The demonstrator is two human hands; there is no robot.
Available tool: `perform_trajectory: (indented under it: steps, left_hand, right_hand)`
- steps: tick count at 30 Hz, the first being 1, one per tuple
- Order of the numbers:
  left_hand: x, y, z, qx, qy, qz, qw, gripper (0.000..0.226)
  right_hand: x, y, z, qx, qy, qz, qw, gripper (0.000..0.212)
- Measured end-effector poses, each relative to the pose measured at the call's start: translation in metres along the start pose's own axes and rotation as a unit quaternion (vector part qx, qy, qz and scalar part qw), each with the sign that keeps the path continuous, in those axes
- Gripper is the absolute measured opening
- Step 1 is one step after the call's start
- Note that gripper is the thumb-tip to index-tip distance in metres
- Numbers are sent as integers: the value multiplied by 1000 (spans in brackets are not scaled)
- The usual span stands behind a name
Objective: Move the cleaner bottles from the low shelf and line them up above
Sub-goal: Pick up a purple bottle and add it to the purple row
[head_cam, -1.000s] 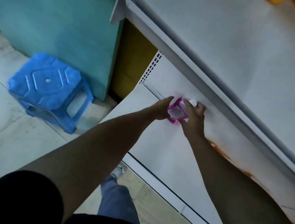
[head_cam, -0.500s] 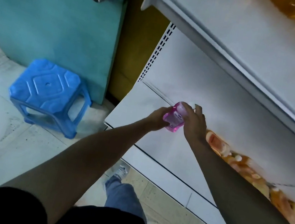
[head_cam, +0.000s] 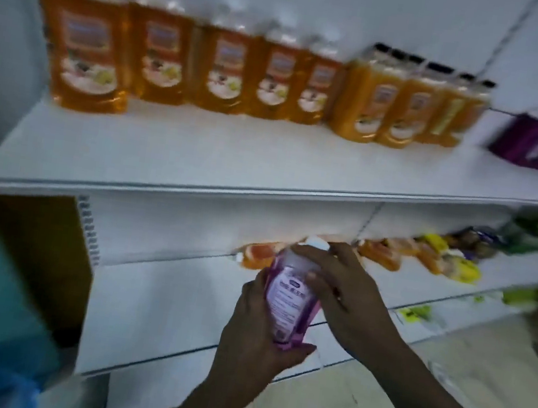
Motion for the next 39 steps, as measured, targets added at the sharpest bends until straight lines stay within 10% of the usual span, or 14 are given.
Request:
perform_trajectory:
  steps: [7, 14, 19, 28, 39]
  left_hand:
    - [-127, 11, 36, 216, -287, 127, 925, 79]
    - [-245, 30, 149, 501, -278, 176, 800, 67]
    - [-334, 51, 225, 480, -245, 213, 815, 68]
    - [-434, 132, 345, 166, -144, 314, 924, 92]
    - [-550, 293, 479, 227, -259, 300, 890, 78]
  right_hand:
    - [-44, -43, -137, -3, 101, 2, 995, 60]
    - [-121, -99, -262, -51, 199, 18, 978, 74]
    - [-191, -137, -341, -164, 140, 24, 976, 66]
    - [-326, -132, -420, -235, -52, 71, 968, 72]
    - [-532, -100, -522, -150, -90, 85, 981, 76]
Point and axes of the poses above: each hand's wrist, its own y-axis towards the middle knuckle, its own z-axis out of the palm, x = y × z, the point moved 2 cm from there along y, towards the middle knuckle, and after that the axes turned 9 degrees about -z, right-handed, at the moved point
